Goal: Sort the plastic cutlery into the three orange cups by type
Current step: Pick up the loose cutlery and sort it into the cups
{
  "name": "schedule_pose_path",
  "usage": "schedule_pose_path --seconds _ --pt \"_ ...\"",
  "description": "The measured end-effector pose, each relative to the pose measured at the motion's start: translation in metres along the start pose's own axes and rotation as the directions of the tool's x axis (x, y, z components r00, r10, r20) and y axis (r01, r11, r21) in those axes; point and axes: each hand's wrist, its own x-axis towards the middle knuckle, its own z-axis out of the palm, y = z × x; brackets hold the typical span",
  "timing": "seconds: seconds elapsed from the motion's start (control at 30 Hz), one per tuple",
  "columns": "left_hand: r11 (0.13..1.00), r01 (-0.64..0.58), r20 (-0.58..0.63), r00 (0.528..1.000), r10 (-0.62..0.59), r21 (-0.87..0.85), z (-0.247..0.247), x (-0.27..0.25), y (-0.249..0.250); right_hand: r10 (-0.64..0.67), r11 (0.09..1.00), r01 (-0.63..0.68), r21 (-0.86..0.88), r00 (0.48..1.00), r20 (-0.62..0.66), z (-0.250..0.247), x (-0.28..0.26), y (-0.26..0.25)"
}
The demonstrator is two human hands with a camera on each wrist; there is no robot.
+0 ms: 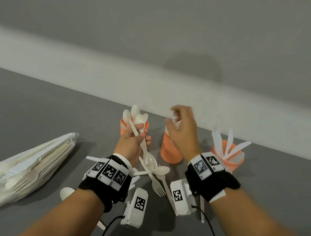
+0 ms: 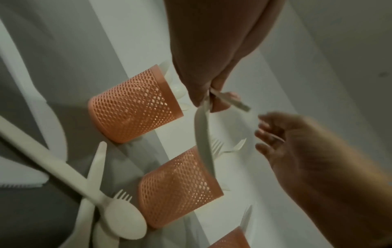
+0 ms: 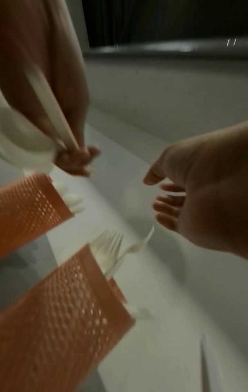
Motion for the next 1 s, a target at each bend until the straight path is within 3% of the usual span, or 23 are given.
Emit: schedule_pose_path --seconds 0.03,0.1,0.17,0.3,0.43,0.53,0.6,0.83,0.9,1.0 --pt "1.000 -0.007 -0.007 1.000 0.007 -0.020 0.002 0.001 0.001 0.013 1.000 -0.014 0.005 0.987 0.163 0.002 -0.009 -0.009" --pt "0.998 -0.022 -0.037 0.999 0.020 -0.054 0.004 0.003 0.003 0.122 0.992 -0.091 -0.091 0.887 0.446 0.008 -0.022 -0.019" --pt "0.993 -0.038 -0.049 0.998 0.032 -0.114 0.004 0.004 0.004 0.192 0.980 -0.138 -0.140 0.826 0.530 0.014 -0.029 -0.020" --pt "0.989 -0.068 -0.035 0.997 0.064 -0.130 0.001 -0.001 0.008 0.263 0.963 -0.182 -0.198 0.796 0.546 0.019 -0.027 -0.019" --pt "0.980 -0.198 -0.153 0.969 0.194 -0.007 -0.011 -0.002 0.016 0.349 0.937 -0.302 -0.175 0.808 0.474 0.016 -0.029 -0.014" --pt "0.970 -0.234 -0.096 0.966 0.239 0.063 -0.016 -0.006 0.018 0.439 0.861 -0.506 -0.050 0.691 0.575 0.017 -0.039 -0.012" --pt "0.952 -0.253 -0.047 0.963 0.265 0.173 -0.013 -0.012 0.016 0.438 0.796 -0.602 0.058 0.639 0.632 0.018 -0.045 -0.012" --pt "0.852 -0.373 0.308 0.913 0.266 0.368 -0.012 -0.033 0.008 0.364 0.586 -0.704 0.401 0.671 0.646 0.011 -0.041 -0.019" --pt "0.825 -0.365 0.346 0.912 0.222 0.432 -0.011 -0.039 0.010 0.360 0.553 -0.711 0.433 0.673 0.646 0.007 -0.041 -0.020" --pt "0.820 -0.291 0.313 0.938 0.146 0.492 -0.003 -0.041 0.013 0.384 0.584 -0.703 0.407 0.680 0.625 0.007 -0.043 -0.024"
